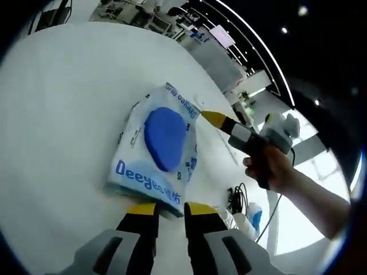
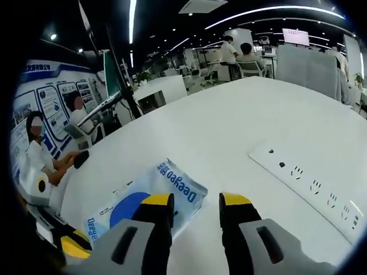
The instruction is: Arrange the tabletop items into an orderly group along one side of the table until the central work area is clear of visible clutter.
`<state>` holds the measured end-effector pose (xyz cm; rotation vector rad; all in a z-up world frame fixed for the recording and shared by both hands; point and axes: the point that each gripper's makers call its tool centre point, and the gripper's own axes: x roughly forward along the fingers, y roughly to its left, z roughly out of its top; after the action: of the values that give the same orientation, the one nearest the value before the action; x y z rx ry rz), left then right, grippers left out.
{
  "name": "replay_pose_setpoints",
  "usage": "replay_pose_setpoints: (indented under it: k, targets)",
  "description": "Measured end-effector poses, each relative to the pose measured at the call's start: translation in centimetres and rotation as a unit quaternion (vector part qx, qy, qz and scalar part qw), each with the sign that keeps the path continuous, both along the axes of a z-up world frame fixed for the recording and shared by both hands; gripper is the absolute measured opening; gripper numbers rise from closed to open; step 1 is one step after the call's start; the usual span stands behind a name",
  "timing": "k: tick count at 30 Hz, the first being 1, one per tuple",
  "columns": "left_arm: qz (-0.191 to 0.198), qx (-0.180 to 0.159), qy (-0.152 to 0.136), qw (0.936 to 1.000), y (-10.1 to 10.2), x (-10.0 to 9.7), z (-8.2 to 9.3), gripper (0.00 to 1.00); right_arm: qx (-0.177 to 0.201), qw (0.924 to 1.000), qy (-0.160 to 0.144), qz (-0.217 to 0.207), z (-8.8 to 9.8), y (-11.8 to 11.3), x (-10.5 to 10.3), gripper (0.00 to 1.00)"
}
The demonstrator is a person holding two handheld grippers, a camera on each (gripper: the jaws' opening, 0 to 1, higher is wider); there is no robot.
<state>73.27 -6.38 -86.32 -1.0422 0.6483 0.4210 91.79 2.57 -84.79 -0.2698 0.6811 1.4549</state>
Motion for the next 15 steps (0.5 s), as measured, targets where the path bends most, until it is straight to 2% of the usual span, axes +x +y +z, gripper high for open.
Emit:
replay_pose_setpoints:
  k: [7, 11, 13, 15]
  targets:
    - [0.012, -0.016, 0.014, 0.9997, 0.0, -0.2, -1.0, 0.16, 0.006, 0.9999, 0.001, 0.009, -0.6, 0.5, -0.2, 0.29]
    - [0.03, -0.034, 0.018, 0.9988, 0.1, -0.2, -1.5, 0.15, 0.017, 0.9995, 0.025, 0.008, -0.6, 0.9, -0.5, 0.29]
    - [0.039, -0.051, 0.015, 0.9978, -0.1, 0.0, -1.5, 0.12, 0.019, 0.9995, 0.025, 0.009, -0.8, 1.1, -0.5, 0.27]
    - [0.039, -0.047, 0.018, 0.998, 0.0, 0.0, -1.5, 0.11, 0.019, 0.9992, 0.031, 0.013, -0.9, 1.1, -0.9, 0.2]
